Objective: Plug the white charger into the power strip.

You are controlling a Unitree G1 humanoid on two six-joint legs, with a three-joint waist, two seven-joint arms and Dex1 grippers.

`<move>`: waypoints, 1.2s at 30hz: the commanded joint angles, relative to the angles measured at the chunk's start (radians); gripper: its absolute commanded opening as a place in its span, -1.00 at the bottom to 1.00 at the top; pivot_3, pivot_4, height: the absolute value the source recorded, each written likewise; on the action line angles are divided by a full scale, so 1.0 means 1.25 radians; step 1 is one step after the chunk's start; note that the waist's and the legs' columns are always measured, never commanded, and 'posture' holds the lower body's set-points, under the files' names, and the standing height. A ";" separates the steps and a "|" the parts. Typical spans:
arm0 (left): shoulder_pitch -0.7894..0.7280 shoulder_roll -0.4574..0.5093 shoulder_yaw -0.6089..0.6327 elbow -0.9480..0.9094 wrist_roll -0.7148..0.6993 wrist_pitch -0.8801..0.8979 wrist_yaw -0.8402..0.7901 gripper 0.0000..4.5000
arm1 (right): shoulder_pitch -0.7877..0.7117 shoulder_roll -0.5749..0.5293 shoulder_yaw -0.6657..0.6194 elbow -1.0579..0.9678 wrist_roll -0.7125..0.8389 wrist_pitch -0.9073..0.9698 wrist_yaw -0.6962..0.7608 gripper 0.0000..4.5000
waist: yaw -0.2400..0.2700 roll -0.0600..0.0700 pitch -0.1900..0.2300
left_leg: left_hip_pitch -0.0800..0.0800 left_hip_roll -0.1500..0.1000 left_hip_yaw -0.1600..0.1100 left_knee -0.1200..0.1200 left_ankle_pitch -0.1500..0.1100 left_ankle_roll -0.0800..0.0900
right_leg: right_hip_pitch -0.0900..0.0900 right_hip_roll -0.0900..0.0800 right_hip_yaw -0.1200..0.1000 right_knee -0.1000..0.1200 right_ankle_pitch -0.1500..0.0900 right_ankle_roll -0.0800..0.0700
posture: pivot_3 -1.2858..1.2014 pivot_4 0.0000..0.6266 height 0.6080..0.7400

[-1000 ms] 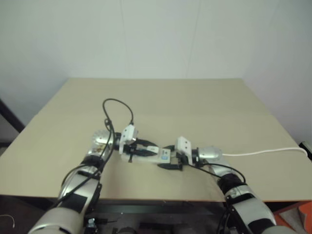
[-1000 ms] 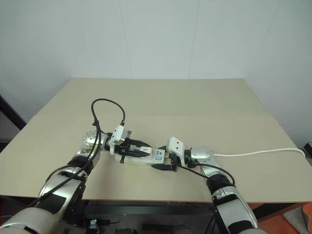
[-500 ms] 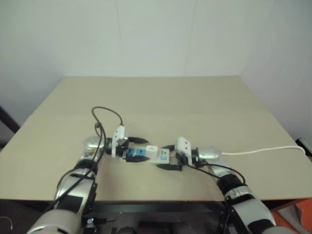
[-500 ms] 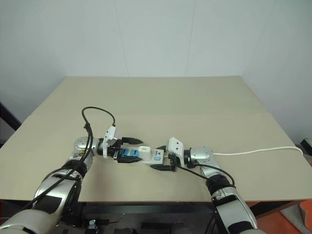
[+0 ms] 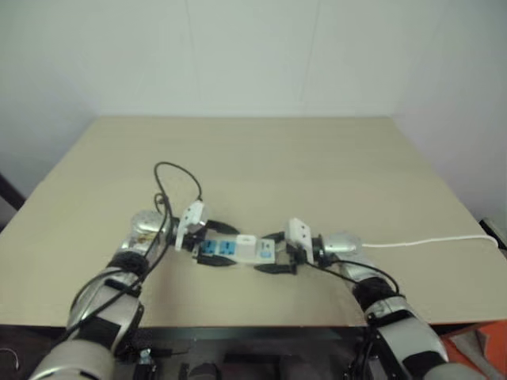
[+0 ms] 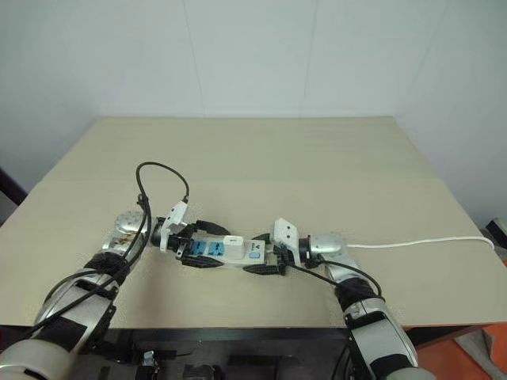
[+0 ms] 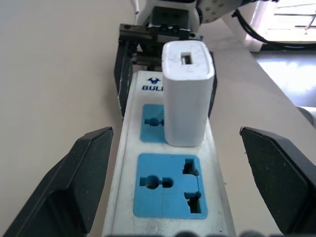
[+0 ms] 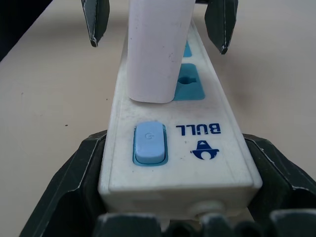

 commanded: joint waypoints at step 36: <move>-0.016 -0.057 -0.006 0.012 -0.045 0.027 -0.003 -0.55 | 0.002 -0.004 0.010 0.015 -0.029 -0.023 -0.014 0.52 | 0.000 -0.002 0.005 | 0.000 0.000 0.000 0.002 0.000 0.000 | 0.000 0.000 0.000 0.001 0.000 0.000 | 0.03 -0.52 1.00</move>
